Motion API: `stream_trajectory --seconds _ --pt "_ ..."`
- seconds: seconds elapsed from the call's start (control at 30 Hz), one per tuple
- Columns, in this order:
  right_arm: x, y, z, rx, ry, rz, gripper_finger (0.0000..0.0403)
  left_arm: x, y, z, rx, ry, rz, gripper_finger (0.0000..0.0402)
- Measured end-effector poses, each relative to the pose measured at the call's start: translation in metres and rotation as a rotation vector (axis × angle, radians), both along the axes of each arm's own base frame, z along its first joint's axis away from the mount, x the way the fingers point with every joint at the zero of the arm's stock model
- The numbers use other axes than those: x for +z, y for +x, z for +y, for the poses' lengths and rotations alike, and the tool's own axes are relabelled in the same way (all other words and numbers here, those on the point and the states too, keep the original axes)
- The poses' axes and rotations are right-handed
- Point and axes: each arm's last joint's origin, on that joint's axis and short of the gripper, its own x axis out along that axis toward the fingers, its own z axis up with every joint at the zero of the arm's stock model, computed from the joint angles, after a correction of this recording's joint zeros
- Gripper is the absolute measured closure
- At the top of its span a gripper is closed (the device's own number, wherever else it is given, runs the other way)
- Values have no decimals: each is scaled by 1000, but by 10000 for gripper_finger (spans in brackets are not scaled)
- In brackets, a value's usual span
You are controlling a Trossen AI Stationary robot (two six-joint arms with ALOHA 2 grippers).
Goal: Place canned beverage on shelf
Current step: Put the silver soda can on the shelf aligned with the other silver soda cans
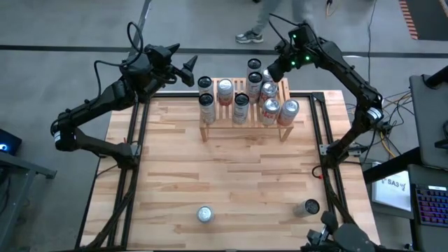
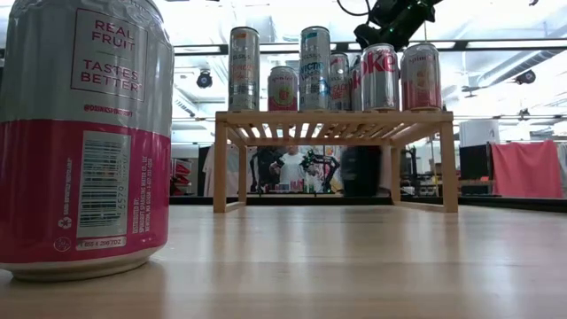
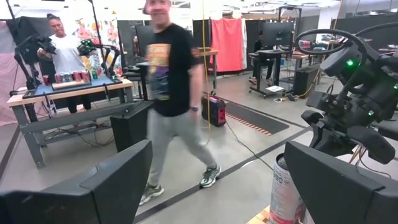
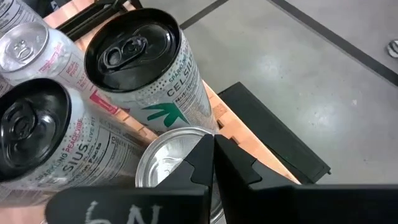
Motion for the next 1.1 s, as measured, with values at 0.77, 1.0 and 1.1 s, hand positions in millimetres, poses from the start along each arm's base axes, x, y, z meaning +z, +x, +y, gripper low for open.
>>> stream_trajectory --seconds 0.77,1.0,1.1 --pt "14 -9 8 -228 93 -45 394 0 0 0 0 5 8 51" --pt "21 -21 7 -281 57 6 394 0 0 0 0 4 9 51" --pt "14 -21 9 -281 97 48 394 0 0 0 0 3 11 51"
